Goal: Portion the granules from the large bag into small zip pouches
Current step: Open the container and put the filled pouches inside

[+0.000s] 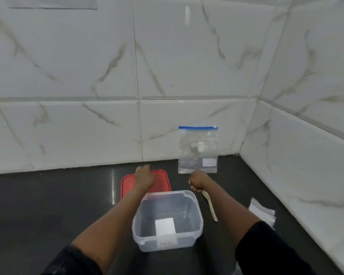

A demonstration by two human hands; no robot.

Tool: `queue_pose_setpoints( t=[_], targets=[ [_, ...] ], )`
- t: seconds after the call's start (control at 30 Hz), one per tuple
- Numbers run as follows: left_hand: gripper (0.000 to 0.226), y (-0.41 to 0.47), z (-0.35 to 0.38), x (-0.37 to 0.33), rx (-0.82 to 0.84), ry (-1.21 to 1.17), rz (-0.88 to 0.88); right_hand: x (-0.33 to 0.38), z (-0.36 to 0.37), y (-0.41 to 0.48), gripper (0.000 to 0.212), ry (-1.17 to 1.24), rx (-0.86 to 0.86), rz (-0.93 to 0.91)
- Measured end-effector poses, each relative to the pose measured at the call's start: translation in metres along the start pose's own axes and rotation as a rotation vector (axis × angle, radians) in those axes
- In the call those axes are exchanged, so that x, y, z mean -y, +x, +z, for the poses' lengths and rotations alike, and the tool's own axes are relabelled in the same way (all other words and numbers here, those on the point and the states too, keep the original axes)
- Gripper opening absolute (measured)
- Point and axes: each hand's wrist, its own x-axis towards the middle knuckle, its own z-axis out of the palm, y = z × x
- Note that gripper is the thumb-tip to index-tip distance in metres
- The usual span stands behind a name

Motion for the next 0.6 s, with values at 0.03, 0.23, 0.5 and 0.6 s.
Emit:
queue_pose_setpoints(
  t=[0.03,0.23,0.5,0.6],
  targets=[
    [0.051,-0.010,0.004,-0.020,0.011,-0.015,0.084,-0.013,-0.009,-0.010,0.016,-0.003,-0.023,-0.002],
    [0.048,-0.068,0.039,-0.113,0.168,-0.006,0.493,-0.099,-0.062,-0.069,0.025,-0.121,-0.218,0.073],
    [0.023,-0.150,0.110,-0.160,0.594,0.227,0.812,-0.180,-0.064,-0.123,0.022,-0.098,-0.178,0.162],
    [0.040,-0.167,0.128,-0.164,0.682,0.438,0.820,-0.189,-0.053,-0.132,0.007,-0.131,-0.110,0.136]
  ],
)
